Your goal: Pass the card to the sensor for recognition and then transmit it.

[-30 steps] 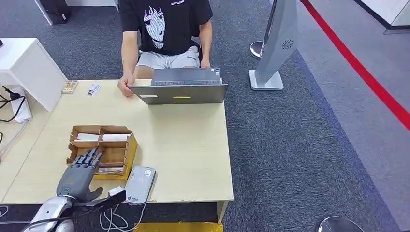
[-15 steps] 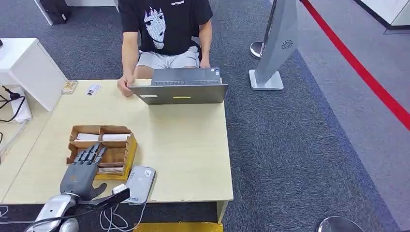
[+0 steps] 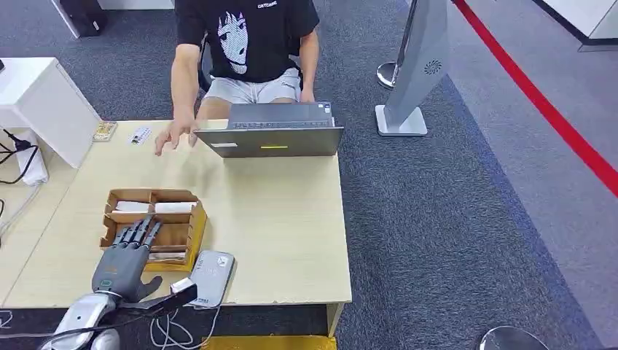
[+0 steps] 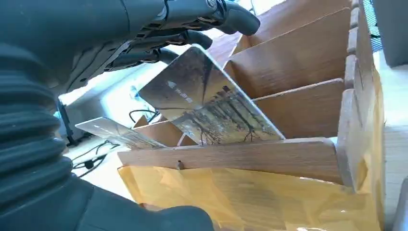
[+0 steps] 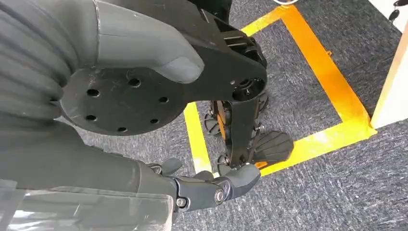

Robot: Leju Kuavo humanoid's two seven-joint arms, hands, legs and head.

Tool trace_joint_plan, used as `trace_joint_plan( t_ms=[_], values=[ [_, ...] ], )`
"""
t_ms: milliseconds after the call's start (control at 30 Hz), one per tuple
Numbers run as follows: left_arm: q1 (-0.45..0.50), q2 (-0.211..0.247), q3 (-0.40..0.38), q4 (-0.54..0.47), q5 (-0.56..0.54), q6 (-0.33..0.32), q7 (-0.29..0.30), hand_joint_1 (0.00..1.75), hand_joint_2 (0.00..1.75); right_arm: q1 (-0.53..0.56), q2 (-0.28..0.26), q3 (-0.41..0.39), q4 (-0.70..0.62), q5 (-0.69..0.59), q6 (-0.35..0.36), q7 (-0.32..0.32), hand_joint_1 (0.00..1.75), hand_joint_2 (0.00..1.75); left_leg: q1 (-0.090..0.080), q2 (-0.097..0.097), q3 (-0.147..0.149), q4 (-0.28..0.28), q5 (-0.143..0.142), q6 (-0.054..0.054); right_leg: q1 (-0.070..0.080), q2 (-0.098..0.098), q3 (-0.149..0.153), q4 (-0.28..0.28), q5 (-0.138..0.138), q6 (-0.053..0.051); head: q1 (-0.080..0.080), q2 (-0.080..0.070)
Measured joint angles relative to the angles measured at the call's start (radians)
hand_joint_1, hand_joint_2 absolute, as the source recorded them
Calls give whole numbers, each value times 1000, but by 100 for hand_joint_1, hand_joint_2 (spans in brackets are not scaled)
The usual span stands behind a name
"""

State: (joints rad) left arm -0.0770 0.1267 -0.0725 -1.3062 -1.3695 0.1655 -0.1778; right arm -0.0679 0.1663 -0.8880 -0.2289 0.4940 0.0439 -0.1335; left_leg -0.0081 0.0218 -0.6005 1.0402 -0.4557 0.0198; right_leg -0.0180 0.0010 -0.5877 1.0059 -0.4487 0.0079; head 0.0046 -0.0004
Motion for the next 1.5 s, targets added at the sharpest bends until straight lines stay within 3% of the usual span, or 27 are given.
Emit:
trace_joint_plan(
  t_ms=[433, 467, 1133, 1500],
  values=[
    [-6, -9, -24, 6, -4, 12, -11, 5, 175, 0, 0, -8, 0, 15, 6, -3, 0, 175, 0, 0, 0, 0, 0, 0, 0, 0, 0, 0, 0, -1, 0, 0],
    [-6, -9, -24, 6, -3, 12, -11, 175, 175, 0, 0, -9, 0, 15, 5, -3, 0, 175, 0, 0, 0, 0, 0, 0, 0, 0, 0, 0, 0, -1, 0, 0],
    [-2, -6, -24, -11, 21, 5, -5, 175, 175, -1, 3, -21, 0, 35, 5, -2, 0, 175, 0, 1, 0, 0, 1, 0, 0, 0, 0, 0, 1, -1, 0, 0],
    [-2, -24, -22, -141, 23, 23, 2, 175, 175, -1, 3, -44, -3, 50, 5, -2, 0, 175, 0, 1, -1, 0, 3, 1, 0, 0, -1, 0, 2, -1, 0, 0]
  ],
)
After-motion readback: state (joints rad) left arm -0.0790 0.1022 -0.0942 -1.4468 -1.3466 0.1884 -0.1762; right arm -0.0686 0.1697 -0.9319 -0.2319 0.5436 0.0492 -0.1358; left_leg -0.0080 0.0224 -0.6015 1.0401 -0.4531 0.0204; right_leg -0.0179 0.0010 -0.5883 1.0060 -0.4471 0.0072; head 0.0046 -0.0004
